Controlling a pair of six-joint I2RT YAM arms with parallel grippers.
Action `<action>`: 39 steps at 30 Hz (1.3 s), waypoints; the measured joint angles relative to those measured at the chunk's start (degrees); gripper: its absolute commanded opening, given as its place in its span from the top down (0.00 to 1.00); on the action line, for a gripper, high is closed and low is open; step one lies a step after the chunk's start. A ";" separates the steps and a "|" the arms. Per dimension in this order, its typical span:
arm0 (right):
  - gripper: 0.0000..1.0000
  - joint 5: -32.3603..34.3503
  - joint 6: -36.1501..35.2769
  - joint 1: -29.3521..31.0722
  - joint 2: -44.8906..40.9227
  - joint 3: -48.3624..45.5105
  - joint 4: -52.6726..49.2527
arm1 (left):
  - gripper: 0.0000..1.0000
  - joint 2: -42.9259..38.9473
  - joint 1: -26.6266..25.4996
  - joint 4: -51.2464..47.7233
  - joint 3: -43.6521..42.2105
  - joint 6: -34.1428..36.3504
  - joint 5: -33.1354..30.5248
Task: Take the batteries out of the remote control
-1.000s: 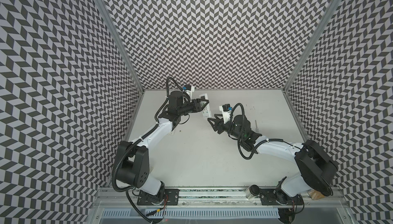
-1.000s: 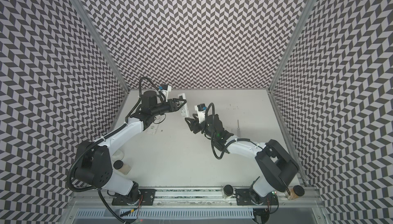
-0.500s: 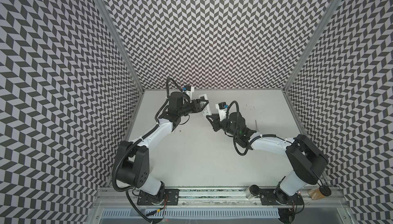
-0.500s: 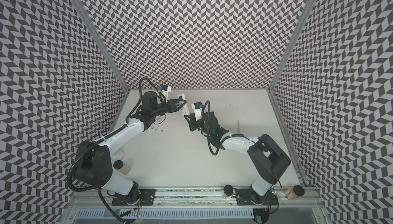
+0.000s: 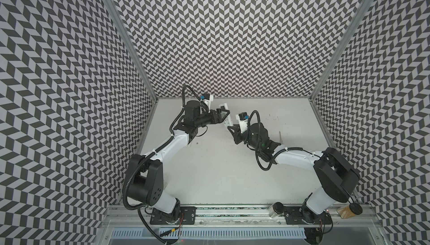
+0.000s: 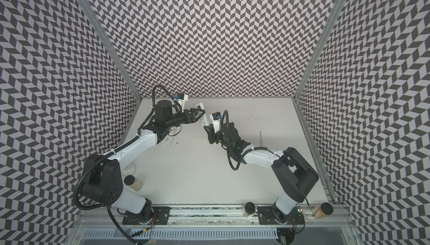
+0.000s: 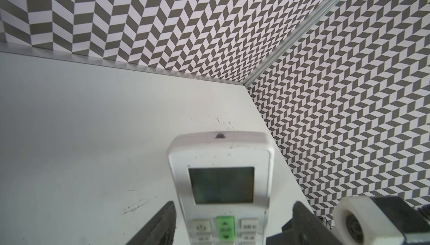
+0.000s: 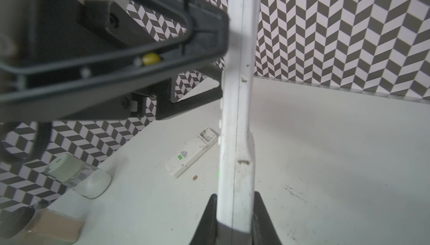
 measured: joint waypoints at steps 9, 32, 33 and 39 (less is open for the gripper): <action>1.00 9.90 -15.15 -1.90 -8.96 -4.70 -3.89 | 0.10 -3.08 6.78 0.13 0.35 0.81 9.62; 1.00 28.83 -86.47 5.55 -23.96 -30.40 23.93 | 0.15 -2.08 9.11 -26.23 9.84 15.54 26.36; 1.00 29.18 -88.78 6.23 -23.04 -30.42 25.99 | 0.17 -2.08 8.96 -25.77 9.53 14.78 27.69; 1.00 30.97 -97.07 8.74 -19.12 -30.38 34.07 | 0.19 -1.79 6.56 -22.56 4.11 8.55 33.11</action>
